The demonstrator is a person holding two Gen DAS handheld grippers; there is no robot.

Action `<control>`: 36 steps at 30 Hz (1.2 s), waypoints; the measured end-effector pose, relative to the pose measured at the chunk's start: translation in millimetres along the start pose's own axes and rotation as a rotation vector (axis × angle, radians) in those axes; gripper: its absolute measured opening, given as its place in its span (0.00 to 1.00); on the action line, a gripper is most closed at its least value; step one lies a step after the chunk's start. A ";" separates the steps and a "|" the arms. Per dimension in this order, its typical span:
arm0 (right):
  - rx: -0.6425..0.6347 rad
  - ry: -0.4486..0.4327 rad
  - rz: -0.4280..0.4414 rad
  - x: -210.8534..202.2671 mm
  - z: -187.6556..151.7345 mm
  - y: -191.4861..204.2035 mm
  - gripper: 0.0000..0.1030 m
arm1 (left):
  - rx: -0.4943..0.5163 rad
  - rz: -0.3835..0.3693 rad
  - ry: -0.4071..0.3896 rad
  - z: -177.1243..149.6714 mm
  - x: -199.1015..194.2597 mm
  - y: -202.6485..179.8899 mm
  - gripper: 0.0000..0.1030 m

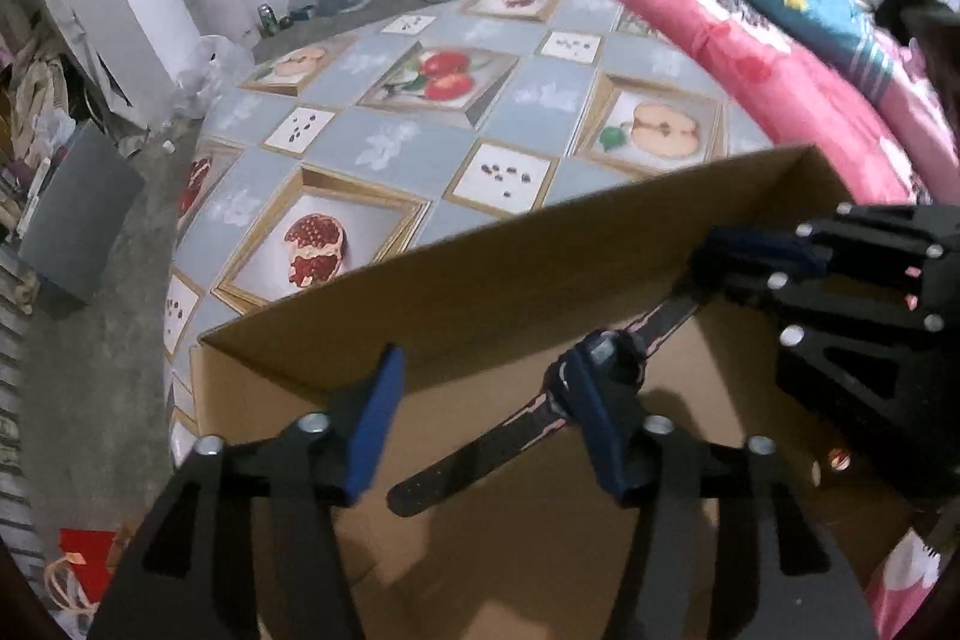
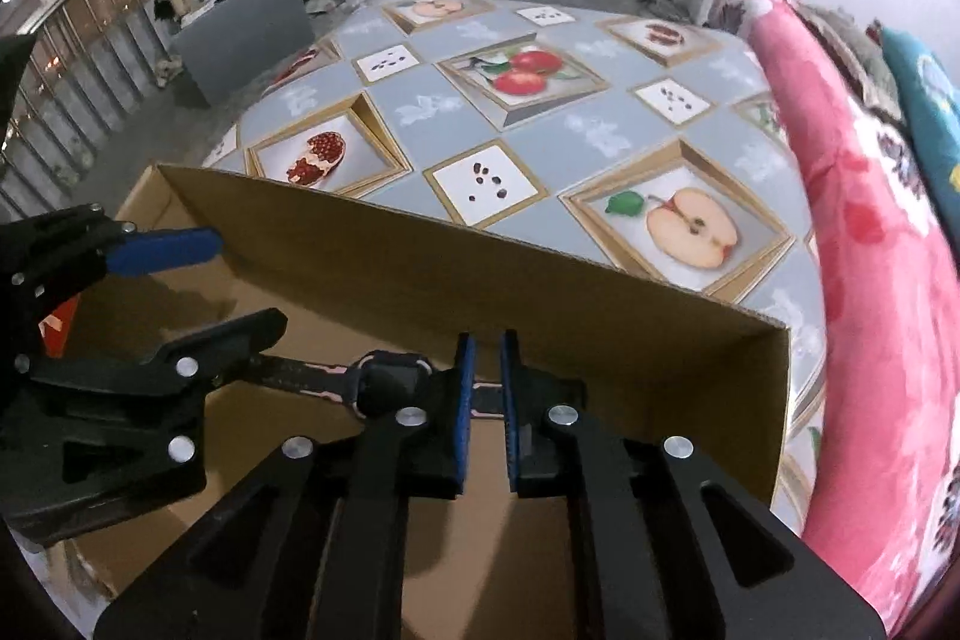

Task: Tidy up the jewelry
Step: 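Carry the smartwatch over the cardboard box and release it inside with both grippers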

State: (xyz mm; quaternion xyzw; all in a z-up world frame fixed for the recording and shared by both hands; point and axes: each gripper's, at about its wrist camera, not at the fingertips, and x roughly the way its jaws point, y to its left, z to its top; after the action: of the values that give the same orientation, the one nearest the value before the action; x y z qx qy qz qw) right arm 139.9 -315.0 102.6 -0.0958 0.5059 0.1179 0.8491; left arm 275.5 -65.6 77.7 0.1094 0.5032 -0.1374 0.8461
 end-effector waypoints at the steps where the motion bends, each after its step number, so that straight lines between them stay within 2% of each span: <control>1: 0.002 -0.002 -0.007 -0.9 0.2 -1.2 0.11 | -0.005 0.001 -0.014 -0.2 -2.7 0.6 0.56; 3: 0.017 -0.018 -0.006 -5.2 -0.5 -5.0 0.17 | -0.005 -0.004 -0.037 -0.9 -8.7 1.0 0.57; 7: 0.023 -0.035 0.018 -12.5 0.8 -8.7 0.18 | 0.003 0.010 -0.093 -3.7 -26.7 3.1 0.62; 9: 0.027 -0.018 0.055 -13.7 0.4 -7.9 0.19 | -0.002 0.005 -0.133 -7.9 -41.9 7.0 0.64; 11: 0.026 0.046 0.140 -9.0 -1.0 -3.4 0.21 | -0.025 -0.003 -0.184 -17.0 -63.0 16.3 0.69; 14: 0.020 0.188 0.244 10.1 -3.0 8.6 0.24 | -0.070 0.001 -0.249 -35.0 -86.7 31.9 0.75; 16: 0.017 0.274 0.263 28.0 -3.1 19.5 0.24 | -0.096 -0.001 -0.269 -48.8 -94.7 41.9 0.75; 21: 0.025 0.372 0.253 66.0 3.4 37.8 0.25 | -0.157 0.005 -0.274 -88.2 -99.4 63.6 0.76; 26: 0.061 0.330 0.259 72.2 15.5 41.0 0.26 | -0.208 0.016 -0.303 -128.4 -108.3 86.3 0.77; 31: 0.130 0.305 0.307 77.0 17.7 37.2 0.26 | -0.277 0.020 -0.338 -163.9 -118.2 106.7 0.80; 33: 0.138 0.299 0.291 75.1 17.1 35.8 0.33 | -0.301 0.013 -0.342 -175.8 -121.0 110.2 0.80; 36: 0.161 0.273 0.307 58.1 15.5 28.8 0.34 | -0.304 0.019 -0.347 -189.6 -124.9 108.2 0.81</control>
State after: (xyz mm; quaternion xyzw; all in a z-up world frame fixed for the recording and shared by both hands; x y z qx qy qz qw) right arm 171.0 -277.2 57.5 0.0355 0.6325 0.1906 0.7499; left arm 100.0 112.6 103.9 -0.0399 0.3639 -0.0687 0.9280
